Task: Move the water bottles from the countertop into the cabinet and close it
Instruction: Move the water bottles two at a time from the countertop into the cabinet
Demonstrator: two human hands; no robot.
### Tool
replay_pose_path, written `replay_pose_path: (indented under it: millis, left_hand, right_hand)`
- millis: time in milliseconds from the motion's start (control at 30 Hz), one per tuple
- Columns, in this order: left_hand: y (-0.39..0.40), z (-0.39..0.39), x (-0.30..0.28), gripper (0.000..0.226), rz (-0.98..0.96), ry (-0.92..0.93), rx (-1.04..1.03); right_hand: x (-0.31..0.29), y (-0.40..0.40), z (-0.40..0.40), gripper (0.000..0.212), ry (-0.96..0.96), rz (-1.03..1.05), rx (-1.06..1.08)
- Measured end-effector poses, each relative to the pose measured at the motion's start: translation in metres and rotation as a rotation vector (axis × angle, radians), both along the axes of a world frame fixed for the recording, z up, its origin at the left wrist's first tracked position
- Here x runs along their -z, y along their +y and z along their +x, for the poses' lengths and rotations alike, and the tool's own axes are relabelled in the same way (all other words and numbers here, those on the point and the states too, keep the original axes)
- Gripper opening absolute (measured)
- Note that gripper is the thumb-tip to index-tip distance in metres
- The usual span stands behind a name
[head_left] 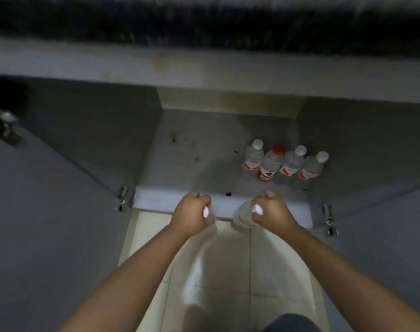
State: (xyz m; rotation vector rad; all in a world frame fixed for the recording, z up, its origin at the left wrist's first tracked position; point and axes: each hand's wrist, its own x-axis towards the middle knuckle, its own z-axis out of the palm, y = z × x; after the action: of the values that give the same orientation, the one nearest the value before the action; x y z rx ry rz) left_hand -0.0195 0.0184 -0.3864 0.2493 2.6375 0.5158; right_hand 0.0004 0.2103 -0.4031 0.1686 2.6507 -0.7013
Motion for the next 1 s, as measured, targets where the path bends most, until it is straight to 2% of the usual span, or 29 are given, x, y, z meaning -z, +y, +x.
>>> replay_pose_path:
  millis: [133, 267, 333, 433, 667, 900, 1000]
  left_hand:
    - [0.001, -0.025, 0.064, 0.025, 0.067, 0.091, -0.047]
    - [0.005, -0.044, 0.095, 0.023, 0.139, 0.147, -0.108]
    - [0.009, -0.054, 0.098, 0.026, 0.122, 0.158, -0.14]
    - [0.014, -0.069, 0.093, 0.034, 0.047, 0.17, -0.073]
    - [0.004, -0.086, 0.093, 0.044, -0.065, 0.186, 0.06]
    - [0.008, -0.081, 0.096, 0.051, -0.099, 0.198, 0.139]
    - [0.008, -0.071, 0.103, 0.049, -0.144, 0.242, 0.173]
  right_hand:
    - [0.061, 0.011, -0.025, 0.036, 0.129, 0.008, 0.003]
    - [0.074, 0.012, -0.045, 0.044, 0.213, 0.063, -0.075]
    - [0.072, 0.011, -0.05, 0.045, 0.175, 0.105, -0.15]
    - [0.069, 0.007, -0.057, 0.043, 0.157, 0.136, -0.2]
    - [0.076, 0.007, -0.061, 0.046, 0.189, 0.098, -0.18]
    - [0.079, 0.016, -0.058, 0.049, 0.173, 0.064, -0.188]
    - [0.084, 0.015, -0.052, 0.055, 0.188, 0.116, -0.245]
